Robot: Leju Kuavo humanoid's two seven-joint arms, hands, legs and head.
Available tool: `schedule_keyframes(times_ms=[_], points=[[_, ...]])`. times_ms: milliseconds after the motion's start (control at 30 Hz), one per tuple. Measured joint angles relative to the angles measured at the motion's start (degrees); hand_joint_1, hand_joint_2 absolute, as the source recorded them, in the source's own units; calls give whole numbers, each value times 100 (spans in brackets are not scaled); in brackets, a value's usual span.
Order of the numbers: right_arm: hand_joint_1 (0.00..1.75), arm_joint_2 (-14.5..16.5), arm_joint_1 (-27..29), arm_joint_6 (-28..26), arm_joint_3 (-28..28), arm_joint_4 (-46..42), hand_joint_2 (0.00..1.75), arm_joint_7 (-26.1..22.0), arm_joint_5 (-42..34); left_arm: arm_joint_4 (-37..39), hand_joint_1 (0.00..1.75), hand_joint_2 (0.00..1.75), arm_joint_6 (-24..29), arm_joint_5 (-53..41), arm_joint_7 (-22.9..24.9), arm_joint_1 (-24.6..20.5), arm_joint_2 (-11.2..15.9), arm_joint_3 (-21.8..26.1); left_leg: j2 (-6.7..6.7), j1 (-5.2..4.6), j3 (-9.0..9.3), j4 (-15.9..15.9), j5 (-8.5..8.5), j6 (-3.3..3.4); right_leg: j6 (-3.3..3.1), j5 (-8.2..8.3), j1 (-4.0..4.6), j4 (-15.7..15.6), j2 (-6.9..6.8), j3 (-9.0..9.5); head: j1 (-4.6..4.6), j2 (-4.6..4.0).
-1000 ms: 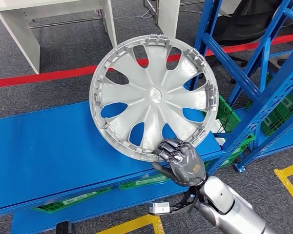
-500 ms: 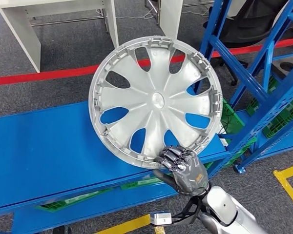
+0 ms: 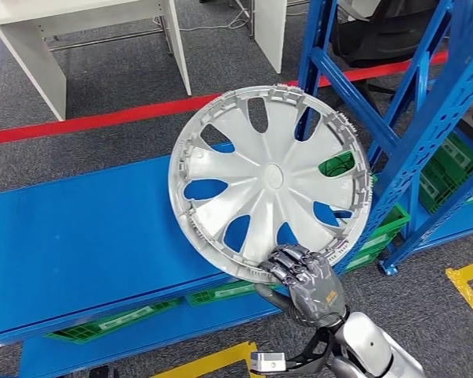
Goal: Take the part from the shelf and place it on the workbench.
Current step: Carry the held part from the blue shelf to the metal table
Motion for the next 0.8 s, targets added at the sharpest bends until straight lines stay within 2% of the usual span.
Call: schedule_keyframes(times_ms=[33,67,100,133,200,233,267,367,400,433,467,533,567,600,633,667,700,733,767,800], points=[[175,0,26,2,-9,-13,175,-4,1,3,0,0,-2,-13,6,3,9,-5,-1,-1,-118,359,-184,0,-21,27,14,1,-4,-41,-3,0],[175,0,52,3,-16,-22,175,-11,2,6,0,0,-3,-24,11,8,18,-11,-1,-2,-172,589,-275,9,-35,57,31,1,-6,-82,-3,0],[175,0,75,3,-20,-31,175,-19,3,10,0,0,-3,-31,15,11,26,-18,-2,-7,-124,602,-253,30,-40,90,45,2,-4,-120,-2,0],[175,0,92,2,-24,-42,175,-26,4,14,0,0,-4,-33,17,12,32,-24,-3,-17,36,380,-128,62,-38,124,58,2,0,-154,-2,0],[175,0,114,2,-32,-72,175,-32,4,17,0,0,-4,-34,18,2,40,-32,-17,-53,523,-451,179,148,-20,198,72,1,7,-209,-1,0],[175,-1,120,2,-41,-85,175,-31,2,17,0,0,-4,-36,18,-4,44,-34,-23,-75,696,-791,283,175,3,238,76,-1,8,-229,3,0],[175,-1,125,3,-51,-97,175,-30,-4,18,0,0,-4,-40,20,-9,47,-36,-29,-97,784,-989,333,191,33,279,75,-7,2,-244,4,0],[175,-2,171,4,-78,-124,175,-33,-24,22,0,0,-3,-53,34,6,58,-36,-21,-130,728,-1075,469,239,140,405,46,-66,-13,-262,3,0],[175,-4,201,4,-87,-132,175,-36,-27,24,0,0,-2,-56,40,9,62,-36,-10,-124,685,-1101,543,278,165,346,41,-47,-11,-295,7,0],[175,-6,230,4,-98,-139,175,-39,-31,26,0,0,-2,-61,47,9,66,-36,3,-111,626,-1131,622,317,185,185,42,58,-8,-352,16,0],[175,-7,258,4,-106,-142,175,-42,-33,28,0,0,-2,-72,51,8,67,-37,18,-101,558,-1149,696,348,198,-72,41,280,-7,-432,27,0],[175,-7,314,3,-118,-145,175,-47,-43,33,0,0,0,-98,63,12,71,-38,32,-112,392,-1144,821,380,226,-619,46,997,-6,-599,41,0],[175,-7,347,3,-120,-145,175,-50,-48,36,0,0,2,-110,73,16,73,-38,37,-117,310,-1139,881,382,237,-751,46,1316,-7,-627,40,0],[175,-7,379,4,-123,-146,175,-53,-55,38,0,0,4,-118,84,19,75,-39,39,-121,231,-1134,939,379,245,-762,46,1490,-7,-583,40,0],[175,-7,403,4,-124,-146,175,-55,-60,41,0,0,7,-121,93,20,78,-39,41,-122,159,-1126,991,369,247,-664,46,1450,-8,-440,42,0],[175,-7,419,5,-125,-149,175,-57,-67,43,0,0,10,-125,102,20,79,-39,41,-121,94,-1115,1038,354,243,-518,45,1188,-11,-185,41,0],[175,-7,425,6,-129,-153,175,-60,-76,45,0,0,13,-130,109,19,80,-39,41,-122,40,-1095,1079,333,233,-430,45,777,-17,140,42,0],[175,-7,428,8,-139,-163,175,-64,-87,46,0,0,16,-139,114,18,80,-39,41,-130,-10,-1066,1115,308,219,-411,52,322,-18,470,44,0],[175,-7,431,9,-153,-174,175,-69,-99,46,0,0,19,-151,120,18,81,-39,41,-139,-49,-1039,1154,279,203,-441,59,-37,-20,712,45,0],[175,-7,438,11,-169,-183,175,-73,-110,46,0,0,22,-161,125,20,84,-39,41,-146,-77,-1020,1195,252,184,-494,69,-249,-19,827,45,0]])
